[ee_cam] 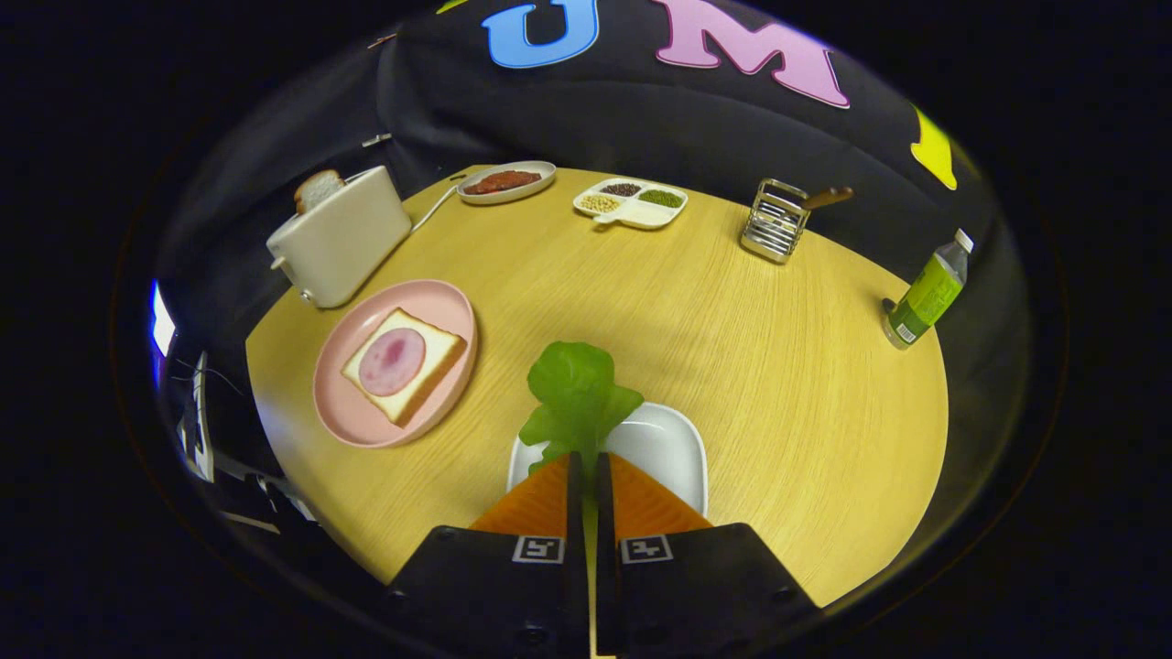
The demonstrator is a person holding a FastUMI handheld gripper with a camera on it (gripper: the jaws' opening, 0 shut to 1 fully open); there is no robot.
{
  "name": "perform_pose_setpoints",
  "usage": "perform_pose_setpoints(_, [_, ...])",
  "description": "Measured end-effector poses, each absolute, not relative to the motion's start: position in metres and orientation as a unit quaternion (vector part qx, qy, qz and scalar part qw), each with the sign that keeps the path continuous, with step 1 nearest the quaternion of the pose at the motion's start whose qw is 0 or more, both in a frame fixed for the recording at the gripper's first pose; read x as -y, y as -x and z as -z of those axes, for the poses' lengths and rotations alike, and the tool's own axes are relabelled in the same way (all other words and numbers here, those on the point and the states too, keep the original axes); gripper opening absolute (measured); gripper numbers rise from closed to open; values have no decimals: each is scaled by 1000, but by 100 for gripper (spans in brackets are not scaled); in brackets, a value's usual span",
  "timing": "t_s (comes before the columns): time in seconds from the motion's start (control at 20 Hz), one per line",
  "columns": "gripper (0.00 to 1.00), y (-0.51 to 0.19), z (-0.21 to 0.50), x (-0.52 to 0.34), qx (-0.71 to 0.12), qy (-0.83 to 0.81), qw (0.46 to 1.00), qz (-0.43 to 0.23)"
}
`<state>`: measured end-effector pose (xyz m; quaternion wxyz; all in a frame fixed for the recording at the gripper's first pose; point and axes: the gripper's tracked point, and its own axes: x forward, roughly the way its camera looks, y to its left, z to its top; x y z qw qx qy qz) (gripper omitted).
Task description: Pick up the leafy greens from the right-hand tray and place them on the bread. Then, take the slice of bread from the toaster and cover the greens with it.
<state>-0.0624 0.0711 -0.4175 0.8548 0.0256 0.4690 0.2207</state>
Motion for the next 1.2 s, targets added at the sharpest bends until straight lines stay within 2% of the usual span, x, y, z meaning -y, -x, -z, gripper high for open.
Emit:
perform_pose_setpoints(0.5, [8,53,345,-187,-438,-56,852,-280])
perform_pose_setpoints(0.8, [8,48,345,-245,-443,-40,845,-296])
perform_pose_setpoints(1.2, [11,42,359,-270,-454,-26,844,-284])
